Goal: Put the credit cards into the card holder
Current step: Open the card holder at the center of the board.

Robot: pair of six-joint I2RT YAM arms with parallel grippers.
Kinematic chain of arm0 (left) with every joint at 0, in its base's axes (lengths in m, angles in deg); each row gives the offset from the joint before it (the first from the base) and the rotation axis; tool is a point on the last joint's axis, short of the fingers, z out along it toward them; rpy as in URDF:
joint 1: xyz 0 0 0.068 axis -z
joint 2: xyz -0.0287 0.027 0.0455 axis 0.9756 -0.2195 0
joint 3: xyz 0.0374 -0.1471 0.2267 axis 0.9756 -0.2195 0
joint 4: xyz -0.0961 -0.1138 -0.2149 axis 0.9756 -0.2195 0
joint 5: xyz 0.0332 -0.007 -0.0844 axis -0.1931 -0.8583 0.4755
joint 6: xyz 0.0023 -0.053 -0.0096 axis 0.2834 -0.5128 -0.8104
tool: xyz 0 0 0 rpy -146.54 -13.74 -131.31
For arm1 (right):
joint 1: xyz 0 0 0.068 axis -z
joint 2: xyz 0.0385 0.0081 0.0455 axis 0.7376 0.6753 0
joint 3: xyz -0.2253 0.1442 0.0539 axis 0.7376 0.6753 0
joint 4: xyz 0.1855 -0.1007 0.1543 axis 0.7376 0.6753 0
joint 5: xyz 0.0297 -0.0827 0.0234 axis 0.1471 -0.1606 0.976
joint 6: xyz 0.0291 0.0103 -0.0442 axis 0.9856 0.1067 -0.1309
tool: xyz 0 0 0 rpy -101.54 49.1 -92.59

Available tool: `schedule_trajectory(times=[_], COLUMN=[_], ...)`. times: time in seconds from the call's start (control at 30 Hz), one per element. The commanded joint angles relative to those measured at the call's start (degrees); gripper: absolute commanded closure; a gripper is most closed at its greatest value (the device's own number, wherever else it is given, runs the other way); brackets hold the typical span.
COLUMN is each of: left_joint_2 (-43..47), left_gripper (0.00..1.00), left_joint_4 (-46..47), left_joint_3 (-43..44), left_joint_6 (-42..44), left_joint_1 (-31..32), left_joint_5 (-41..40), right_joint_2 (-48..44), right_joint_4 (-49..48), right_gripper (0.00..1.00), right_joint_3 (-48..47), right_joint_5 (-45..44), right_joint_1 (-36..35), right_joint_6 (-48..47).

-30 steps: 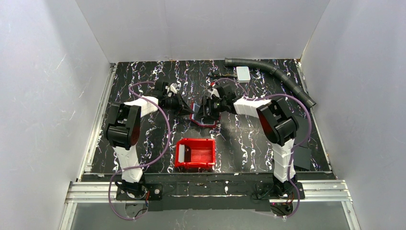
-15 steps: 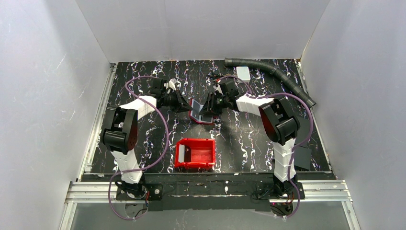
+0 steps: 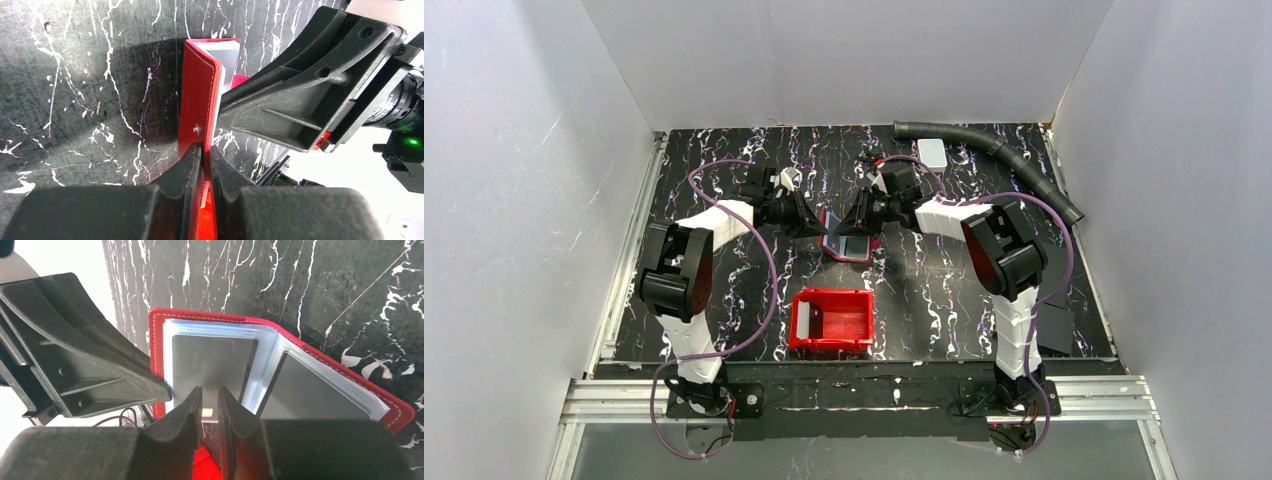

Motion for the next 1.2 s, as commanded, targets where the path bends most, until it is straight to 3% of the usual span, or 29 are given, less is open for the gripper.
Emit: schedule_trajectory(times=[0.0, 0.27, 0.4, 0.5, 0.87, 1.17], left_joint_2=[1.26, 0.75, 0.09, 0.02, 0.37, -0.4], left_gripper=[1.0, 1.0, 0.99, 0.95, 0.8, 0.87], left_joint_4=[-1.98, -1.99, -1.65, -0.76, 2.03, -0.02], left_joint_3=[2.2, 2.7, 3.14, 2.91, 1.65, 1.82], left_joint_6=[1.67, 1.56, 1.31, 0.45, -1.32, -1.07], left_joint_1=[0.22, 0.47, 0.78, 1.03, 1.63, 1.76], left_joint_5=[-0.02, 0.61, 1.59, 2.09, 2.86, 1.12], right_joint_2=[0.99, 3.7, 5.36, 5.78, 6.07, 6.01], right_joint_4=[-2.73, -7.71, -16.44, -20.74, -22.22, -22.93], right_gripper=[0.74, 0.65, 0.64, 0.64, 0.66, 0.67], right_joint_3=[-1.13, 0.76, 3.71, 5.85, 7.89, 7.98], right_joint_5=[1.48, 2.7, 5.01, 5.73, 5.9, 6.31], right_joint_1=[0.11, 0.11, 0.2, 0.24, 1.25, 1.25], right_joint_6=[0.46, 3.11, 9.04, 12.07, 12.46, 12.75])
